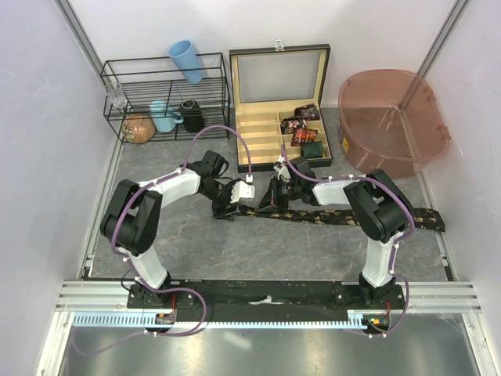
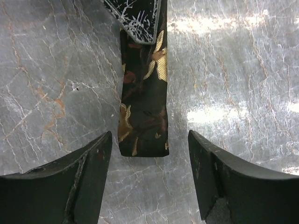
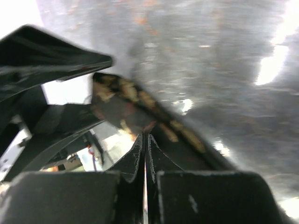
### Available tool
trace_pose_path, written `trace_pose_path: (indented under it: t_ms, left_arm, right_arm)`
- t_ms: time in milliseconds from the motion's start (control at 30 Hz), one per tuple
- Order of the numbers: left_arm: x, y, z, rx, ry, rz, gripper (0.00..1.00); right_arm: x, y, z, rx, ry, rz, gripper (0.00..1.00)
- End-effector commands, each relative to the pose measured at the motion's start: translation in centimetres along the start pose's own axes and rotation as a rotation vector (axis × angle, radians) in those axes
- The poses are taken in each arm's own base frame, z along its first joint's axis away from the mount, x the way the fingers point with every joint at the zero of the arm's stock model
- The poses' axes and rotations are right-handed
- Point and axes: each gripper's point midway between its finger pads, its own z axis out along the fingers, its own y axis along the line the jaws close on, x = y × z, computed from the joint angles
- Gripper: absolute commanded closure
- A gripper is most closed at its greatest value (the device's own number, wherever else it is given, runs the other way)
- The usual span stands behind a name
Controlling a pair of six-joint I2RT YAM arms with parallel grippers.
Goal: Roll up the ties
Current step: Roll the tie at the center of the board.
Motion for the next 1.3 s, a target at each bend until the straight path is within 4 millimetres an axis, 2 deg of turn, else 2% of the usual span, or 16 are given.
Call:
trace_pose_path:
  t_ms: [0,200,400,667,967,1200,1267]
  left_arm:
    - [0.4,0.0,0.4,-0.007,0.009,-0.001,0.29]
    - [-0.2,0.2,0.2,-0.019,-0.01,0.011,0.36]
    - [-1.3,0.2,-0.3,-0.024,-0.048,0.016,0.45]
    - [-4.5,0.6,-1.4,-0.043,-0.127,0.043,0.54]
    - [-8.1,0.5,-0.1,-0.011,-0.164,0.092,0.55]
    - [-9.0,0.7,2.5,0.004,-0.114,0.11,0.55]
    - [-8.4,0.9,2.9,-0.002,-0.086,0.107,0.55]
  right_arm:
    - [-0.6,-1.8,1.2,0.064,-0.018,-0.004,1.0]
    - [-0.3,-3.6,1.8,0.126,0.012,-0.001,1.0]
    - [-0.4,-3.3,1.8,0.121,0.015,-0.019,1.0]
    - [0.1,-3.3,1.8,0.119,0.028,-0.033,1.0]
    - [-0.1,-2.8,1.7,0.107,0.024,-0.042,1.0]
    - [-0.4,-2.1,1.4,0.091,0.017,-0.06,1.0]
    - [-0.6,-1.7,1.2,0.082,0.011,-0.068,1.0]
